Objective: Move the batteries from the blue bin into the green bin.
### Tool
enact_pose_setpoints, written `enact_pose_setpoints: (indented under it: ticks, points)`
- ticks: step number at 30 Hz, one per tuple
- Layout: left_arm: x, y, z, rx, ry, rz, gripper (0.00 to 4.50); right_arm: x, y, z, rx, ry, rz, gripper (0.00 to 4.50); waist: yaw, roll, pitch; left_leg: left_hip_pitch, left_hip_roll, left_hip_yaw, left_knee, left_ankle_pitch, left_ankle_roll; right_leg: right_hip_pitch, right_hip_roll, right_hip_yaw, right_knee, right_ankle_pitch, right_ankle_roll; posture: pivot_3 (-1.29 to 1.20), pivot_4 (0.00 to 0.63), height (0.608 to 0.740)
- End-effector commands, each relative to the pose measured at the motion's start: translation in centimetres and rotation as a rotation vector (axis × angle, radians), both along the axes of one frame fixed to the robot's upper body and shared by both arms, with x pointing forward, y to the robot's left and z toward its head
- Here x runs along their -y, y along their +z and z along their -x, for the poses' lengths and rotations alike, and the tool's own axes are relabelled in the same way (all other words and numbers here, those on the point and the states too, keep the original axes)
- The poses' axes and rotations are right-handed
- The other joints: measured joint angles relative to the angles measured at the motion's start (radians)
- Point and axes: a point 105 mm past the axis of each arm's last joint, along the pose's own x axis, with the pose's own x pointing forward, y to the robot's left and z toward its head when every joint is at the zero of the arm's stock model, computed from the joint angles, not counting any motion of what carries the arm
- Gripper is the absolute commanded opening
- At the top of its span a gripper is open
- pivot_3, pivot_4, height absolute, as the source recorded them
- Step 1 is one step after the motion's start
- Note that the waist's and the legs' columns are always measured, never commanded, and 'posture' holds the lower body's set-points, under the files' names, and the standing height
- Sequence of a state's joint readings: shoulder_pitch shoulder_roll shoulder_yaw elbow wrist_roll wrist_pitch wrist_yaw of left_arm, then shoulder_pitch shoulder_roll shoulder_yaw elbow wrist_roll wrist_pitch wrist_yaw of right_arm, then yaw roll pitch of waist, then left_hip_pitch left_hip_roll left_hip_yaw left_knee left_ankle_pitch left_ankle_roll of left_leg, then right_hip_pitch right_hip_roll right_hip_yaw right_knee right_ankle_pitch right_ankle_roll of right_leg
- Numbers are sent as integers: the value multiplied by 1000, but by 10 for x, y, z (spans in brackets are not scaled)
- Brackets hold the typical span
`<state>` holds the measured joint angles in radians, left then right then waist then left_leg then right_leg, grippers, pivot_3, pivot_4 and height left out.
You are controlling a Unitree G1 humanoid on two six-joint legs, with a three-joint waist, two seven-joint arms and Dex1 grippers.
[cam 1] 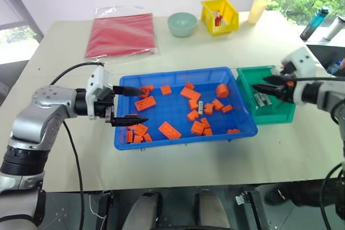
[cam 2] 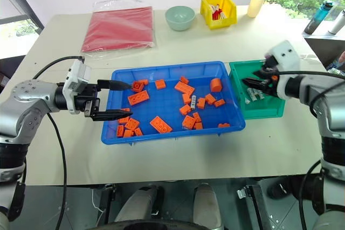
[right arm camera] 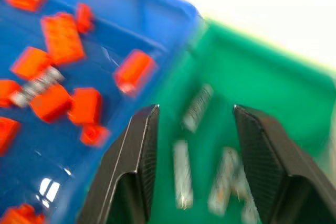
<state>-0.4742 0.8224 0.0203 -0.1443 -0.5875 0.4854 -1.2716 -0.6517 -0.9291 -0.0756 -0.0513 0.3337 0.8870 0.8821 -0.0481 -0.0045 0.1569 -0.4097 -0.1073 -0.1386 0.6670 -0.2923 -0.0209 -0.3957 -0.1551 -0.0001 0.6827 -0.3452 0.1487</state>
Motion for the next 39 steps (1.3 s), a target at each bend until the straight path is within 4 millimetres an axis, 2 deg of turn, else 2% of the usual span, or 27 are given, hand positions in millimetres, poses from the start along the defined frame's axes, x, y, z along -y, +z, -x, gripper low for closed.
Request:
enact_pose_setpoints:
  ticks: [1,3,6,7,8,11,17,30,33,36,39]
  points:
    - [-4,12,5,59,14,-2,4500,-31,6,-5,25,175,34,2411,0,0,0,0,0,0,0,0,0,0,0,0,0,0,0,0,150,717]
    - [-5,12,7,59,21,-3,4500,-50,-4,-4,5,292,84,2411,1,0,0,0,0,-1,0,0,0,0,0,0,0,0,0,0,150,717]
    - [-5,12,11,59,31,-7,4500,-70,-29,-13,-21,401,168,2411,2,0,0,0,0,-1,0,0,0,0,0,0,0,0,0,0,150,717]
    - [-6,12,11,60,35,-7,4500,-73,-34,-17,-27,413,179,2933,1,0,0,0,0,-1,0,0,0,0,0,0,0,0,0,0,150,717]
    - [-6,13,12,61,41,-6,4500,-77,-42,-19,-30,443,217,3157,3,0,0,0,0,-1,1,0,0,0,0,0,0,0,0,0,150,717]
    - [-7,15,14,62,52,-5,4500,-86,-58,-18,-54,544,299,4443,5,0,0,-1,-1,-2,1,0,0,0,0,0,0,0,0,0,150,717]
    - [-11,16,16,61,79,-7,4500,-92,-72,-17,-94,632,351,4443,-2,0,0,-1,0,-2,1,0,0,0,0,-1,0,0,0,0,150,717]
    - [-12,18,17,69,100,-9,4500,-106,-87,-28,-117,630,327,4443,-14,0,0,-1,0,-3,0,0,0,0,1,-1,0,0,0,0,150,717]
    - [-11,19,16,73,99,-7,4500,-105,-89,-32,-117,606,321,3607,-16,0,0,-1,0,-4,0,0,0,0,1,-1,0,0,0,0,150,717]
    - [-12,20,16,73,99,-7,4500,-104,-83,-32,-101,604,309,2216,-17,0,0,-1,0,-4,0,0,0,0,1,-1,0,0,0,0,150,717]
    - [-13,19,14,70,99,-7,4500,-103,-60,-29,-43,566,238,2219,-17,0,0,-1,0,-4,0,0,0,0,1,-1,0,0,0,0,150,717]
